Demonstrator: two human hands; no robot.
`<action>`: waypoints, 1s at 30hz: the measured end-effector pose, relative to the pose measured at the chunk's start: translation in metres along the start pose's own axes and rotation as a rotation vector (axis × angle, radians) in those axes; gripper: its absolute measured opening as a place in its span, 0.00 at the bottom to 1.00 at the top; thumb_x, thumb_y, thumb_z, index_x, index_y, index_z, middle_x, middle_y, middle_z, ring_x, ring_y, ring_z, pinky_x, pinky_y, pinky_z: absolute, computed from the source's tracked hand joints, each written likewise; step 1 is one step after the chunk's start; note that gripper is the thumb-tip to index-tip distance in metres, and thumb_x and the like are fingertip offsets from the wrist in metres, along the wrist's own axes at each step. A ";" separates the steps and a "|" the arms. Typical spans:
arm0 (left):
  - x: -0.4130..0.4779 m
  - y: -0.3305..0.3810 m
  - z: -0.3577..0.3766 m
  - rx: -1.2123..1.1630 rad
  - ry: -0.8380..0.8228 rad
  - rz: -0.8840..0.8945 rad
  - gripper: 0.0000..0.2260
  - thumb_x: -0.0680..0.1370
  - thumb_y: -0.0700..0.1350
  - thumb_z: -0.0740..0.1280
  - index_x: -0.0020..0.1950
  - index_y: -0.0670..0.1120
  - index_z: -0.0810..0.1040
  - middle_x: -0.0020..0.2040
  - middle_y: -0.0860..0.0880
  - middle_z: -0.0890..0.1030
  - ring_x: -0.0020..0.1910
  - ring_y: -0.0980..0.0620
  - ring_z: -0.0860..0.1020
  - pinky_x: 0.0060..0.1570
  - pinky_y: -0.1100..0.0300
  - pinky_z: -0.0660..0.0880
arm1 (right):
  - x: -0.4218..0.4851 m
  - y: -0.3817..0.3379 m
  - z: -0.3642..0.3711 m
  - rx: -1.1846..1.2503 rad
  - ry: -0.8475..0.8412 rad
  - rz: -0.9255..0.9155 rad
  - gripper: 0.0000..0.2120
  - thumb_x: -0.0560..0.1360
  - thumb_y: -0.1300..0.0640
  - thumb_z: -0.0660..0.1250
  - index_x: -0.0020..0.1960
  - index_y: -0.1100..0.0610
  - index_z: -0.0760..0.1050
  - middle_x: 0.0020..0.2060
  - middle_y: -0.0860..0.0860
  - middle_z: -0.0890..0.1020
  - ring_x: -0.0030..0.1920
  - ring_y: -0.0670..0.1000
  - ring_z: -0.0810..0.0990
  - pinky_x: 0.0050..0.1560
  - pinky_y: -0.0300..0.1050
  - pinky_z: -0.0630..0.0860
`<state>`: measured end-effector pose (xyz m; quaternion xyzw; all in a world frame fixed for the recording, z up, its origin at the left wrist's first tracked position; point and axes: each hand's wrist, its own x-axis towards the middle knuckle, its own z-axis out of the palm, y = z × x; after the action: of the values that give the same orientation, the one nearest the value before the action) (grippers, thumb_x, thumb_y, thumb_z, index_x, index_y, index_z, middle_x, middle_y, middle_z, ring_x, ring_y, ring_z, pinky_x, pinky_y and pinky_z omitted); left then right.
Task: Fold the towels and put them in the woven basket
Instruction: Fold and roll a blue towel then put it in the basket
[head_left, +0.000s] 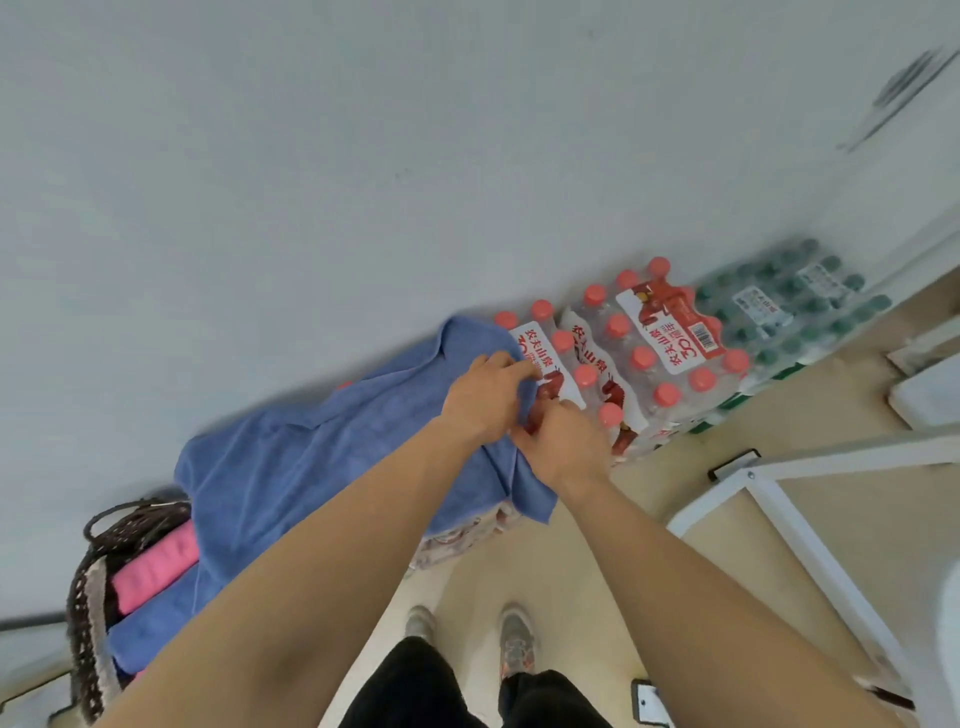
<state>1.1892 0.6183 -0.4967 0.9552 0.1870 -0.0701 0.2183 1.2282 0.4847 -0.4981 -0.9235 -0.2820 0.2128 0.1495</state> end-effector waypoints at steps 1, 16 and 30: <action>0.004 0.000 0.002 0.007 -0.023 0.018 0.20 0.79 0.43 0.64 0.69 0.58 0.72 0.62 0.49 0.73 0.59 0.45 0.72 0.56 0.48 0.75 | 0.001 -0.001 0.002 0.031 -0.003 0.005 0.11 0.76 0.41 0.63 0.44 0.48 0.76 0.40 0.49 0.79 0.39 0.54 0.79 0.32 0.45 0.72; 0.069 -0.005 -0.039 0.083 -0.238 0.323 0.02 0.74 0.47 0.66 0.45 0.53 0.77 0.50 0.53 0.71 0.43 0.48 0.75 0.43 0.54 0.74 | 0.002 -0.001 -0.013 0.546 0.108 0.166 0.03 0.80 0.56 0.58 0.51 0.52 0.70 0.37 0.47 0.77 0.39 0.50 0.77 0.42 0.50 0.74; 0.098 0.019 -0.070 -0.043 0.071 0.078 0.08 0.76 0.54 0.64 0.49 0.53 0.79 0.45 0.51 0.82 0.46 0.46 0.79 0.41 0.56 0.73 | -0.006 0.037 -0.060 0.186 0.191 0.395 0.09 0.81 0.49 0.57 0.46 0.50 0.72 0.39 0.49 0.77 0.43 0.58 0.77 0.41 0.48 0.72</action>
<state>1.2903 0.6659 -0.4478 0.9588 0.1588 -0.0239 0.2345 1.2690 0.4422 -0.4588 -0.9590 -0.0597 0.1746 0.2153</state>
